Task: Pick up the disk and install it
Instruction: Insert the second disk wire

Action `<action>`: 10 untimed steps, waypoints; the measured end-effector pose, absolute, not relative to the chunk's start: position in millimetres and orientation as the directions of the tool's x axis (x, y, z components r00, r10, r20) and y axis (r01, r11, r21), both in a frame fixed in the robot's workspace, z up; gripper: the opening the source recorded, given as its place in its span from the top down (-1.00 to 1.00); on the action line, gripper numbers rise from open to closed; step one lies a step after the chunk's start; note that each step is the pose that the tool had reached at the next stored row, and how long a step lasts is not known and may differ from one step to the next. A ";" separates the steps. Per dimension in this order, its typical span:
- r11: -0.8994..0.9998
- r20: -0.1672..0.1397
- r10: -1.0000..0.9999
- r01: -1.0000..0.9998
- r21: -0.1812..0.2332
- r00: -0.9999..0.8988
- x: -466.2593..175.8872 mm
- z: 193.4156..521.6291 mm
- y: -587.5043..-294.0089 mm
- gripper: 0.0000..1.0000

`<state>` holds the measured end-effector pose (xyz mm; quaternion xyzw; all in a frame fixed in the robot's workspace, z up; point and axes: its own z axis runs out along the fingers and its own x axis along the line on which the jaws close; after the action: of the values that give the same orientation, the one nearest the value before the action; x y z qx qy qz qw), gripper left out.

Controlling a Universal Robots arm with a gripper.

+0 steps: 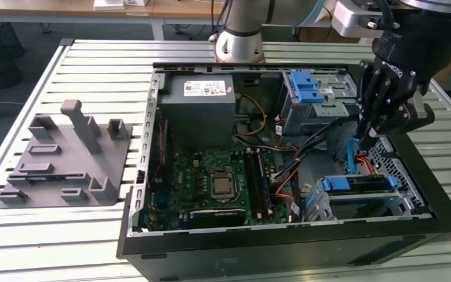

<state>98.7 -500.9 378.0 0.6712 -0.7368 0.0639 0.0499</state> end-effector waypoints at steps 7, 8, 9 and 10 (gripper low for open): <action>0.092 0.159 -0.983 -0.995 -0.027 -0.095 99.0 371.0 -500.9 0.55; 0.092 0.160 -0.983 -0.995 -0.027 -0.095 99.5 370.8 -500.9 0.55; 0.092 0.160 -0.983 -0.995 -0.027 -0.096 100.1 370.6 -500.9 0.67; 0.093 0.159 -0.983 -0.995 -0.027 -0.096 100.8 370.3 -500.9 0.67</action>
<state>100.8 -500.9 370.3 0.6704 -0.7376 0.0638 0.0499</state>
